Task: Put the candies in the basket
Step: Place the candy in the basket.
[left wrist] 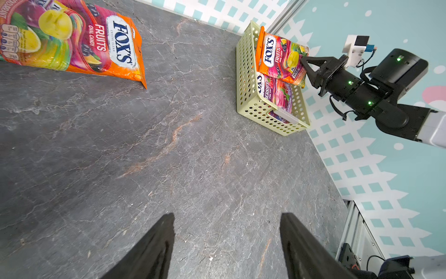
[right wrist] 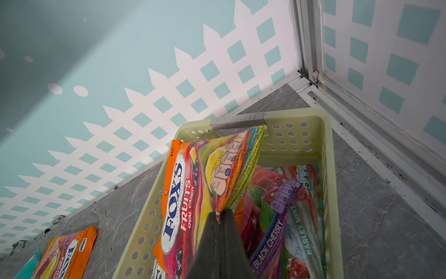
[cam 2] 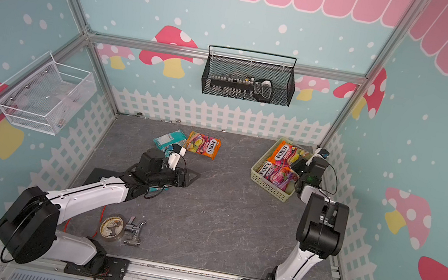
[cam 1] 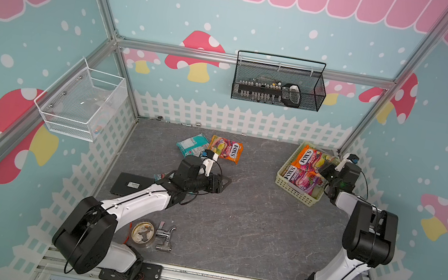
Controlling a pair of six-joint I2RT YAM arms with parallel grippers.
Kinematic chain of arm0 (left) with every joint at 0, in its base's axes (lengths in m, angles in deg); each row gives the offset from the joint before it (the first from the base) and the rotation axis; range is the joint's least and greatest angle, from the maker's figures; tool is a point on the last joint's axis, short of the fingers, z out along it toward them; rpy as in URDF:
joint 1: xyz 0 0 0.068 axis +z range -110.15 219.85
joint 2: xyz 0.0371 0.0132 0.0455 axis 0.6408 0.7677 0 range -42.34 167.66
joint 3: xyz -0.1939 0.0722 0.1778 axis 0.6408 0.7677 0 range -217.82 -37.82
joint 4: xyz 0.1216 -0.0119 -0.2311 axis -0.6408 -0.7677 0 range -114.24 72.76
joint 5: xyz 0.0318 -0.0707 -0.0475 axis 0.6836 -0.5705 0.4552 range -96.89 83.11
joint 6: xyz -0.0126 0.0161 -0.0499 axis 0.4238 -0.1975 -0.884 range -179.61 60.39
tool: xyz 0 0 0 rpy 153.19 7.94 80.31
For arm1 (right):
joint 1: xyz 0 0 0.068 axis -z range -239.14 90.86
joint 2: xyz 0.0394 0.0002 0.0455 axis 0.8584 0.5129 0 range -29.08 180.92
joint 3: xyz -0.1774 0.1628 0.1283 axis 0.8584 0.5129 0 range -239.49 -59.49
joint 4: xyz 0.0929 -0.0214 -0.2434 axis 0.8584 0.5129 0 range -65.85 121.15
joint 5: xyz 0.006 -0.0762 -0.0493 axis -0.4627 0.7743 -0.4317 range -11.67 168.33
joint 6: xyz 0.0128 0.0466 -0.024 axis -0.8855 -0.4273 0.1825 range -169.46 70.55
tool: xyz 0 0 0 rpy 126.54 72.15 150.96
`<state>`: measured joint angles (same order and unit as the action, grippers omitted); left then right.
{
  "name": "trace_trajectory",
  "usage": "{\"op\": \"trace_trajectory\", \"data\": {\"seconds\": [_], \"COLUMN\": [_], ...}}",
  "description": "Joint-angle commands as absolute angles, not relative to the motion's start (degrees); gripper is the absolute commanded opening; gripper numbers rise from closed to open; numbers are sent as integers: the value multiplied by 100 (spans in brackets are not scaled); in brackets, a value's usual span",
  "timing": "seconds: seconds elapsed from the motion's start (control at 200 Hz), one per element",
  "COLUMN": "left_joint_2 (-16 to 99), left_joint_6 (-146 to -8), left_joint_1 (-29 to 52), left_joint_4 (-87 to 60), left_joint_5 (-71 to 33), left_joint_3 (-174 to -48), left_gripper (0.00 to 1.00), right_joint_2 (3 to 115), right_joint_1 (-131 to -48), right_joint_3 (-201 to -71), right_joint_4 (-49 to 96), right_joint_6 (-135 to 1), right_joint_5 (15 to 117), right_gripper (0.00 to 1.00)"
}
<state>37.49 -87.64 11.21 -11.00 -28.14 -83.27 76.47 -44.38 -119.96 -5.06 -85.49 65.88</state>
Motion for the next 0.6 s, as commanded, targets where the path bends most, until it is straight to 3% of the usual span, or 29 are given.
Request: {"op": "trace_trajectory", "data": {"seconds": [0.0, 0.315, 0.595], "left_joint_2": [3650, 3619, 3514], "left_joint_6": [-8668, -8645, -8630], "left_joint_1": [1108, 1109, 1103], "left_joint_4": [-1089, -1135, -1249], "left_joint_5": [-2754, -2645, -2494], "left_joint_3": [-8229, -8203, -8221], "left_gripper": [73, 73, 74], "right_joint_2": [7848, 8814, 8695], "right_joint_1": [-4343, -4228, -4165], "right_joint_3": [-12299, -13099, -13059], "right_joint_4": [-903, -328, -20], "right_joint_6": [-8824, -8827, -8751], "right_joint_5": [6668, 6463, 6496], "right_gripper": [0, 0, 10]}}
